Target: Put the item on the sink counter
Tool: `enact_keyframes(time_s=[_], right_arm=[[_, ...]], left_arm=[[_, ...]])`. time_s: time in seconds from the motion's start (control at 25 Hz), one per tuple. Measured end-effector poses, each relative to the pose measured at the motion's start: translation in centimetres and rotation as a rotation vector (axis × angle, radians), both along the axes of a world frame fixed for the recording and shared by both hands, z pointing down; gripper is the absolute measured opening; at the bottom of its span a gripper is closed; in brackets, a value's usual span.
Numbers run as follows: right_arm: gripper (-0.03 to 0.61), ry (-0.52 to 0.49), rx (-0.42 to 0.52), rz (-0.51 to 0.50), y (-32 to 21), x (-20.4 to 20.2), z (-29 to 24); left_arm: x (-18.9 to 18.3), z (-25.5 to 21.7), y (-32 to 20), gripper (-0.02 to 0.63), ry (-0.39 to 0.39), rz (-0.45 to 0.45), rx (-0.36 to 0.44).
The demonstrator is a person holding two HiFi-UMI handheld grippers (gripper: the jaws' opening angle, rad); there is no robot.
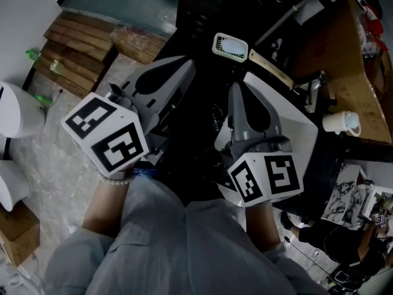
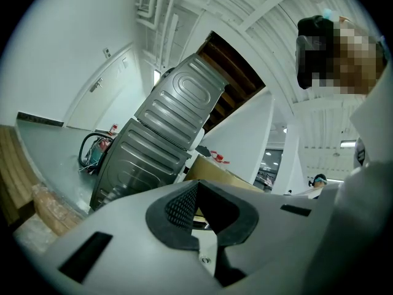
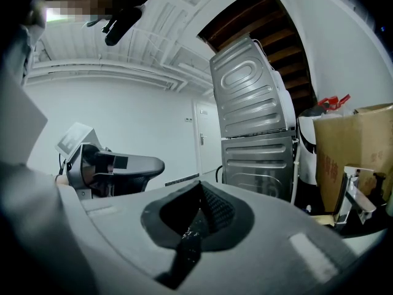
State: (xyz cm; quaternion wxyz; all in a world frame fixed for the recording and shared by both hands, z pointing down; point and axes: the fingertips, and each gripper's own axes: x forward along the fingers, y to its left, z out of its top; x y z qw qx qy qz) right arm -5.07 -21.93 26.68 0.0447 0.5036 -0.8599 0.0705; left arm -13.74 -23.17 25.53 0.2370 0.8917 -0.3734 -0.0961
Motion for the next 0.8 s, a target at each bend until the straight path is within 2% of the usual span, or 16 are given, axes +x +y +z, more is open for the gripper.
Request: enact_keyframes(time_s=[0.8], right_arm=[[-0.003,0.019,-0.018,-0.024,-0.2,0.34,0.59]], left_arm=[[0.41,0.31,-0.37,0.005,-0.013,-0.009,-0.006]])
